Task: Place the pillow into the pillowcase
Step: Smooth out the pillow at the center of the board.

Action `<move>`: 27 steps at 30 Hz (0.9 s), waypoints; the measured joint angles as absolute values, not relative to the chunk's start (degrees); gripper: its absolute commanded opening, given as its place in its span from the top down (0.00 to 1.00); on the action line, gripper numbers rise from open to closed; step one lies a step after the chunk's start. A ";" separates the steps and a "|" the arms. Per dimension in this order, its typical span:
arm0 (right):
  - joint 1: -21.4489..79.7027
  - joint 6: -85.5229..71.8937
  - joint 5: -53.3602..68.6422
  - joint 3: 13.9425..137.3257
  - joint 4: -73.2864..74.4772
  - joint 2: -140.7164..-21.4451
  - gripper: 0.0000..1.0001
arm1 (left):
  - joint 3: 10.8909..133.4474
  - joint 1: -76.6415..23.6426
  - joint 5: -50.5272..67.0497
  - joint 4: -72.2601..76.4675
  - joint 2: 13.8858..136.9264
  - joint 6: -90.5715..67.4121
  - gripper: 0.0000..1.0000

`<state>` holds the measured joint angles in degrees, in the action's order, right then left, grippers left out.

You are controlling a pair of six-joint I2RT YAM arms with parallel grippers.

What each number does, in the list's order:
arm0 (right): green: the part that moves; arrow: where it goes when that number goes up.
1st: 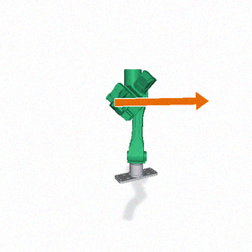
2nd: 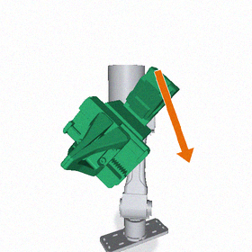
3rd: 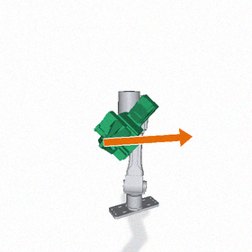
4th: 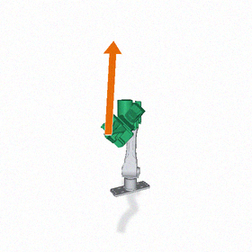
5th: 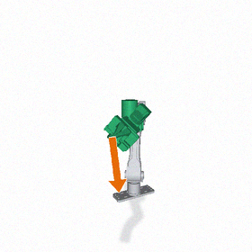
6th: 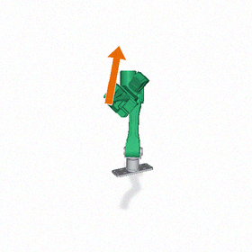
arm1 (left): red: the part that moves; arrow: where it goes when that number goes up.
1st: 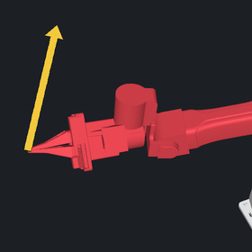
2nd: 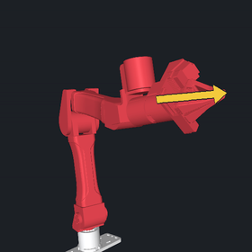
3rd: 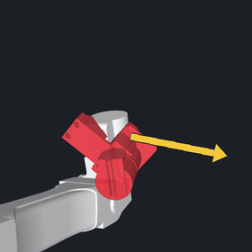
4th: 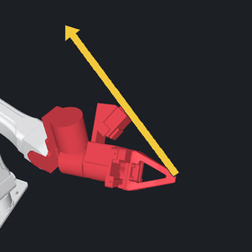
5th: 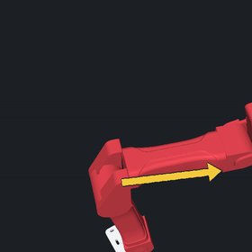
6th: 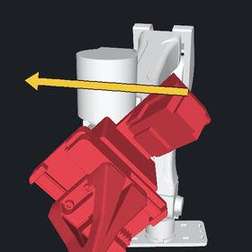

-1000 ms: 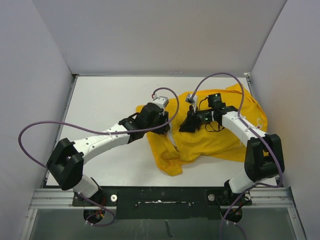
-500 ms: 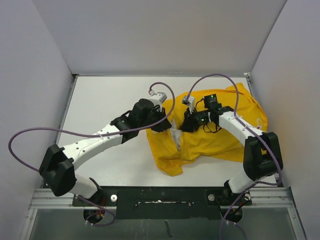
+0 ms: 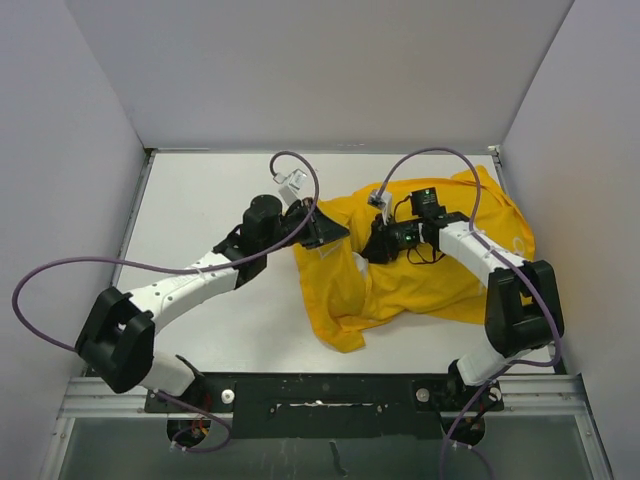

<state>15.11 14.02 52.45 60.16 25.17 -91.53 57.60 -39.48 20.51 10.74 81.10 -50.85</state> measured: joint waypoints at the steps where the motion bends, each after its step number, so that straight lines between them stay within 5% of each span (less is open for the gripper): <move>1: 14.63 13.93 54.17 60.16 24.99 -91.55 0.82 | 56.12 -39.48 19.81 14.31 81.82 -53.60 1.00; 6: 12.34 14.41 61.47 60.16 24.53 -91.42 0.74 | 52.42 -40.86 13.89 28.03 90.67 -63.96 0.99; 13: 8.12 19.05 66.48 60.36 28.42 -88.16 0.63 | 54.19 -42.61 6.92 26.70 96.33 -64.51 0.39; 16: 5.96 23.31 67.85 61.56 32.14 -86.50 0.55 | 55.99 -43.33 4.32 24.56 94.35 -59.05 0.22; 20: 4.58 33.15 69.82 63.77 39.68 -84.84 0.40 | 56.03 -43.55 2.11 18.44 84.42 -47.51 0.19; 25: 4.56 52.14 71.64 64.69 51.68 -81.67 0.04 | 55.40 -43.35 1.48 9.80 66.15 -31.88 0.17; 27: 4.56 61.98 71.68 64.55 56.60 -79.90 0.02 | 52.73 -43.18 1.93 7.49 58.02 -27.55 0.16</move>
<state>4.56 61.98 71.68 64.55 56.60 -79.90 52.73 -43.18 1.93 7.49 58.02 -27.55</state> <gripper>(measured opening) 0.926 0.830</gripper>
